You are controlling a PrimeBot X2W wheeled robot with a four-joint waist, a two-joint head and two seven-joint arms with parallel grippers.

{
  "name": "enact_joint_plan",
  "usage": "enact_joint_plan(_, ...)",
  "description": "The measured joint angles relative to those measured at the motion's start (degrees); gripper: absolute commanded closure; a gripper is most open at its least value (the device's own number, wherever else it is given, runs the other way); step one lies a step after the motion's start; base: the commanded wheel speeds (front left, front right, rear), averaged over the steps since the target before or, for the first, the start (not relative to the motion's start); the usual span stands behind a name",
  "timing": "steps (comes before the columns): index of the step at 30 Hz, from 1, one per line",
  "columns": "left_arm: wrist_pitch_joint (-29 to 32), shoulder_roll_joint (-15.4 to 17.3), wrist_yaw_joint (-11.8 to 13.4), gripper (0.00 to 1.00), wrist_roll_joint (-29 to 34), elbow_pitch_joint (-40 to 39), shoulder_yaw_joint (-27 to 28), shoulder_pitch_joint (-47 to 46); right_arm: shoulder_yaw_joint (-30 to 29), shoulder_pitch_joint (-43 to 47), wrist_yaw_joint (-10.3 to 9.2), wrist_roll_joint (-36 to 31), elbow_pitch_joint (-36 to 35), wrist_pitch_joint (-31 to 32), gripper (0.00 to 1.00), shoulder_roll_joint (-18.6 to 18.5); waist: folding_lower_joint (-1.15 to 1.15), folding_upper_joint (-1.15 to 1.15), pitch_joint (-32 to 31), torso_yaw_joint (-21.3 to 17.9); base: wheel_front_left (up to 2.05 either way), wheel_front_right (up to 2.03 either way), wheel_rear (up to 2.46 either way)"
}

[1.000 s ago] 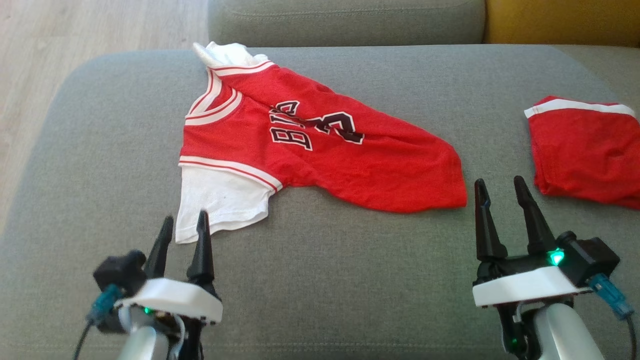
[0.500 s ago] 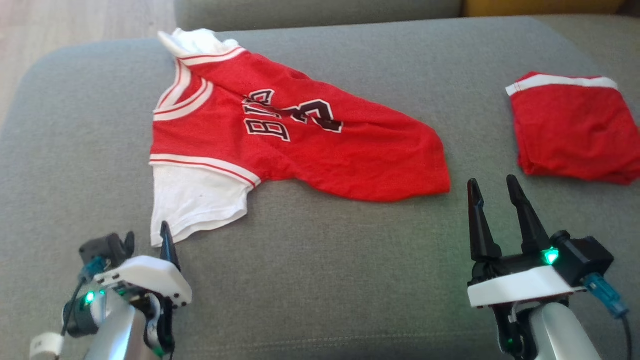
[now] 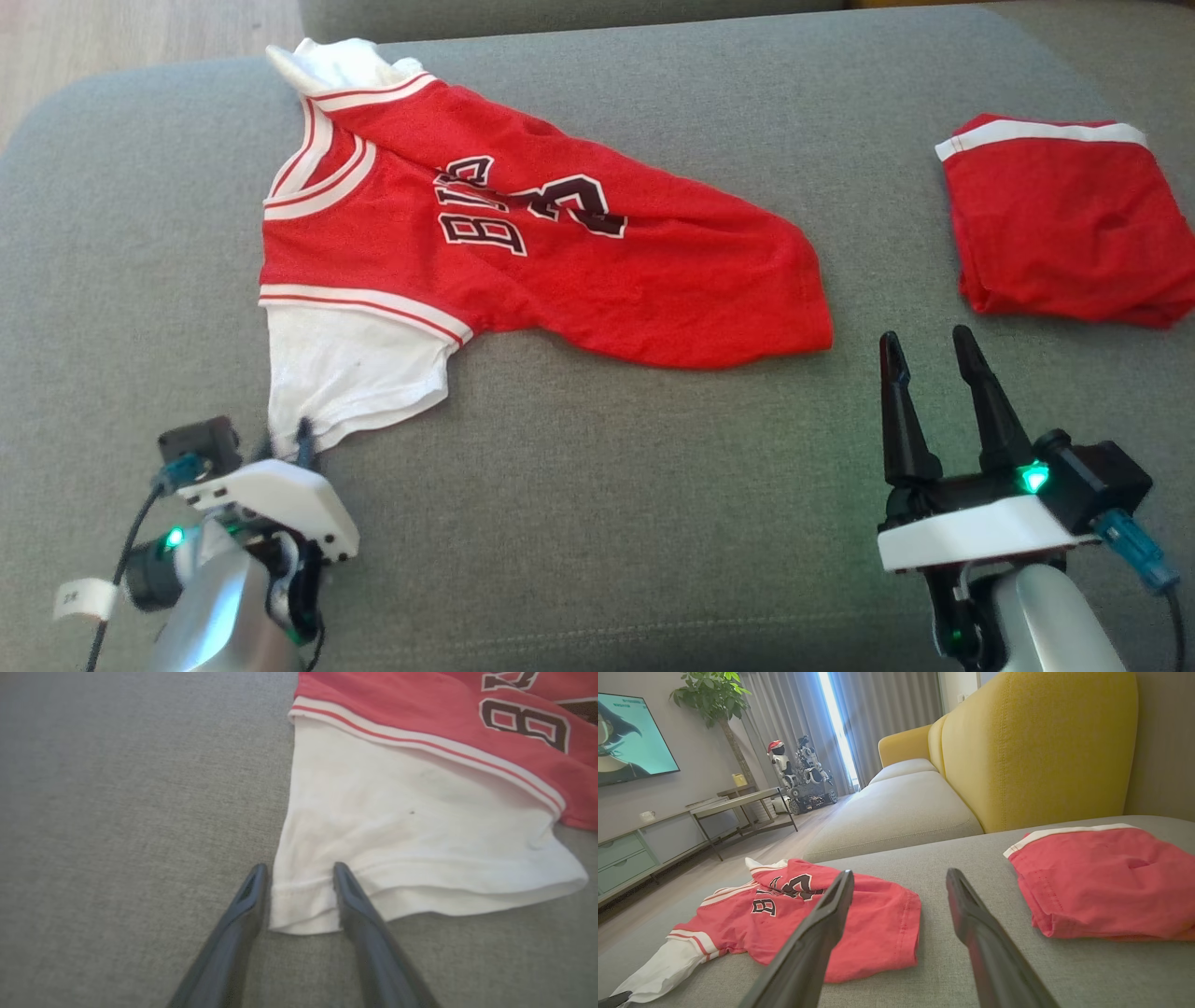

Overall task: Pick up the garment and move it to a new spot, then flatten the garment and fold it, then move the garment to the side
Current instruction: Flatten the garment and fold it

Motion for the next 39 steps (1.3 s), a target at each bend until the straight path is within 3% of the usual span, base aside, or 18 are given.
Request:
enact_joint_plan(10,-4.5,-0.3,-0.9,1.0,-2.0,-0.8,1.1,-0.8,-0.6,-0.2,0.0,0.1,1.0,0.0,0.0,0.0,0.0,0.0,-0.5,1.2,0.0,0.0,0.0)
enact_joint_plan(30,-5.6,-2.4,1.8,1.0,0.7,-31.0,10.3,4.0,0.6,-4.2,0.0,4.5,11.7,3.3,0.0,0.0,0.0,0.0,0.6,3.7,0.0,0.0,0.0)
enact_joint_plan(39,-5.7,-3.2,0.5,1.0,1.7,-32.9,10.4,5.8,6.0,-5.2,0.0,4.5,16.2,5.6,0.0,0.0,0.0,0.0,1.4,4.9,0.0,0.0,0.0)
